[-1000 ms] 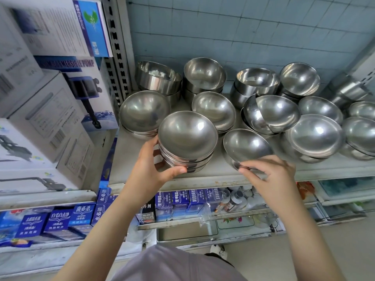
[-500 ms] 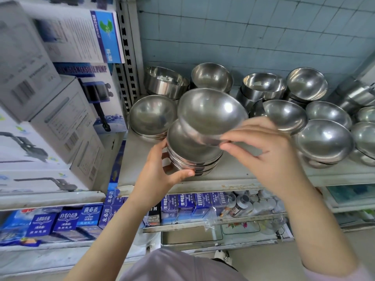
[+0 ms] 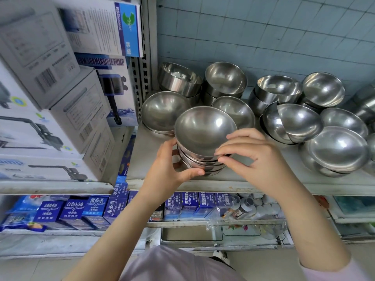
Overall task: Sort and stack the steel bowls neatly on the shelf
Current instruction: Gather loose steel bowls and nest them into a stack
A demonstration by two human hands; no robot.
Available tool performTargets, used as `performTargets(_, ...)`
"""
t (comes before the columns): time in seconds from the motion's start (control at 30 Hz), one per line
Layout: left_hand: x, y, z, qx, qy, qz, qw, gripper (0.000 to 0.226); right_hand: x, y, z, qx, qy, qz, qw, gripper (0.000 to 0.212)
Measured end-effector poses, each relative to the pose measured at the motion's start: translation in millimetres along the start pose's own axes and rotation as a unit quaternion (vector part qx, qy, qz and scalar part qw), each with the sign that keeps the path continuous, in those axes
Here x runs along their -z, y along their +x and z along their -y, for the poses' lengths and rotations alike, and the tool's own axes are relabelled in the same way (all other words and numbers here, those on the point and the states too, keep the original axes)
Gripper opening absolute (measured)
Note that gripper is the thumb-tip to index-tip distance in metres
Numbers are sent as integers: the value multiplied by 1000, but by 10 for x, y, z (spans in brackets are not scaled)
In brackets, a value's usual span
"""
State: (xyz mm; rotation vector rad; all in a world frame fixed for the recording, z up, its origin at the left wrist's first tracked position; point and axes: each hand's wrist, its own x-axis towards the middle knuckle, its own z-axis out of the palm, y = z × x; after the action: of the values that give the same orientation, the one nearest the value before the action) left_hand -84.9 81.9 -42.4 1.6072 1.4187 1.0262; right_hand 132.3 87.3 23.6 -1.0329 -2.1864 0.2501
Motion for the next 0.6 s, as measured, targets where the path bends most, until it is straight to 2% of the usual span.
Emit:
performTargets(0.17,-3,10,24,8,-13,2,1000,107,9,-24,-54,0,-7,-3,1000,20)
performTargets(0.27,1,1,12,9,0,0,1000,110,10,-46,-106,-12,32,2,999,18)
performTargets(0.6,-23,-28,-71,19,1,-9,1000,102,47,-36,-264,5,58,49,997,22)
